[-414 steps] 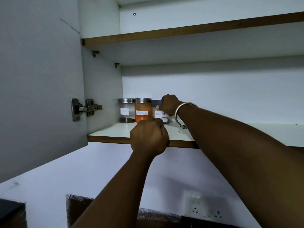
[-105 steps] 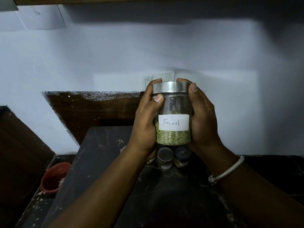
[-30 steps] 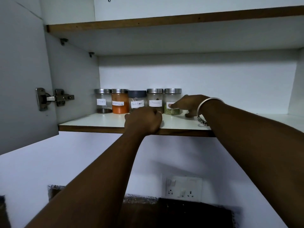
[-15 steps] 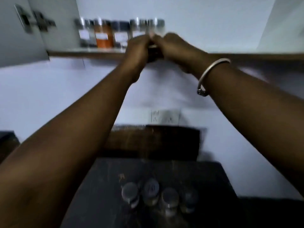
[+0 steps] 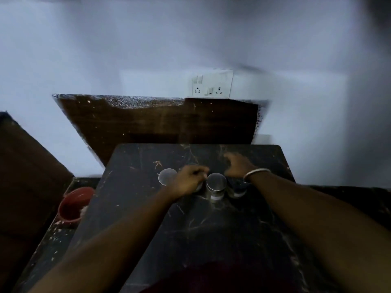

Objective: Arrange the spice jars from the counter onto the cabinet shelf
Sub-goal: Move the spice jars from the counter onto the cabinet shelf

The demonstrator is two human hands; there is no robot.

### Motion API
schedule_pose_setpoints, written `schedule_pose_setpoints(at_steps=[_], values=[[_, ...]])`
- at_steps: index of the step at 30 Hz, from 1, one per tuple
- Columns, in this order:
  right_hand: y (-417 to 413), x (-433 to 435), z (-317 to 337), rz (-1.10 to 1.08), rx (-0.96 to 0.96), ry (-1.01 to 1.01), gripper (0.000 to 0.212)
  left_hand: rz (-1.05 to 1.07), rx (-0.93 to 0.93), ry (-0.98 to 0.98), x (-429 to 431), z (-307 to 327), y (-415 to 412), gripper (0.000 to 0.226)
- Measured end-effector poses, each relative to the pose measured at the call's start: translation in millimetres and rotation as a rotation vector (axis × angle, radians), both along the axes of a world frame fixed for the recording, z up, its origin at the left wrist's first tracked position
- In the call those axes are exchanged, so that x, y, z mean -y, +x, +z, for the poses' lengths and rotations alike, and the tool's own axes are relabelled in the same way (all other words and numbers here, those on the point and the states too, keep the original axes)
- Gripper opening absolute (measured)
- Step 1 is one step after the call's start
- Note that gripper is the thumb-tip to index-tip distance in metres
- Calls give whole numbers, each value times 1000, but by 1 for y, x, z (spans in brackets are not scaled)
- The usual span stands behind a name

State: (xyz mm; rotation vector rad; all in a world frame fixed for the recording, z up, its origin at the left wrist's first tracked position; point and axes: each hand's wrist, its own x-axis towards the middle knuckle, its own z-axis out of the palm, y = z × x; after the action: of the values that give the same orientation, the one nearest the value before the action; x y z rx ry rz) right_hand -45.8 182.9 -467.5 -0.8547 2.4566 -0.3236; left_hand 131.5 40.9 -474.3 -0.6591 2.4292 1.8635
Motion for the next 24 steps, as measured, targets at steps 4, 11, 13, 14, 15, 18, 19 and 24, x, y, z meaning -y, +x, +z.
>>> schedule_pose_setpoints(at_steps=[4, 11, 13, 14, 15, 18, 19, 24], values=[[2, -31, -61, 78, 4, 276, 101, -73, 78, 13, -14, -18, 14, 23], [13, -46, -63, 131, -57, 306, 96, -101, 123, -25, -25, -23, 11, 24], [14, -40, -45, 160, 55, 339, 78, -128, 117, -35, -26, -24, 7, 22], [14, -36, -33, 148, 147, 335, 65, -149, 100, -48, -26, -22, 6, 22], [13, -31, -20, 133, 258, 331, 57, -173, 70, -75, -25, -19, 4, 25], [6, -19, 38, 162, 462, 265, 50, -233, -84, -113, -24, 1, -1, 43], [4, -17, 62, 197, 471, 205, 49, -239, -142, -96, -25, 12, -2, 48], [12, -22, 169, 262, 343, -219, 59, -99, -477, 122, -37, 79, -12, 45]])
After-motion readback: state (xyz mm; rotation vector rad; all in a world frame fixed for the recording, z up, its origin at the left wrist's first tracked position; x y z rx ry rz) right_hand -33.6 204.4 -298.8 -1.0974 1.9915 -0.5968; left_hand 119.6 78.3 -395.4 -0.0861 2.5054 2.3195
